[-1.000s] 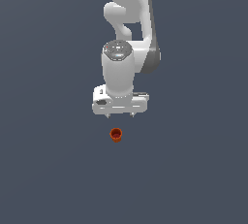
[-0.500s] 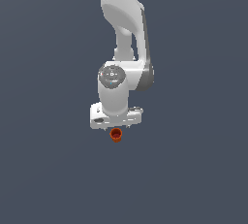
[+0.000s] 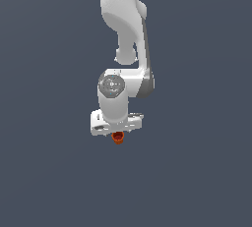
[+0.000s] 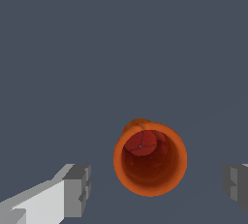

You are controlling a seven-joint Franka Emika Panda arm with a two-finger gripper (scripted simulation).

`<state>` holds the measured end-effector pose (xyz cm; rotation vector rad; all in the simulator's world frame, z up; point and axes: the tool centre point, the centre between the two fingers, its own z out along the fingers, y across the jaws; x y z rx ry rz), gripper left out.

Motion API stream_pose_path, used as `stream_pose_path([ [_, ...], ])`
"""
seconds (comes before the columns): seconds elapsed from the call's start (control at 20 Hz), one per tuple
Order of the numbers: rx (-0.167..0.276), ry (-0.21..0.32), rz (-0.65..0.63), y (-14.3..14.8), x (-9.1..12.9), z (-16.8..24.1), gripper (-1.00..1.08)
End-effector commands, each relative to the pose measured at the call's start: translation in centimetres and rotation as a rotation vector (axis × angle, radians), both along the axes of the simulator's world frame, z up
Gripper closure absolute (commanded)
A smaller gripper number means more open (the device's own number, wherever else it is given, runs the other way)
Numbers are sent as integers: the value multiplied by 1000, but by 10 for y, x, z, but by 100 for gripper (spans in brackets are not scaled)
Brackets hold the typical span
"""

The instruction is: Pick up the object and move it to a goal position.

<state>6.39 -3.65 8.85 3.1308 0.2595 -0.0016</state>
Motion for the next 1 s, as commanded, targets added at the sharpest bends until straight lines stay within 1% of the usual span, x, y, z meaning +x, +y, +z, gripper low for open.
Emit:
stream_pose_path([
  [0.0, 0, 0, 0, 0, 0, -1, -92],
  [0.2, 0, -1, 1, 0, 0, -13, -92],
  [0.5, 0, -1, 2, 0, -1, -44, -92],
  [0.8, 0, -1, 3, 0, 1, -50, -92],
  [0.85, 0, -1, 3, 0, 1, -50, 108],
  [0.95, 0, -1, 3, 0, 1, -50, 108],
])
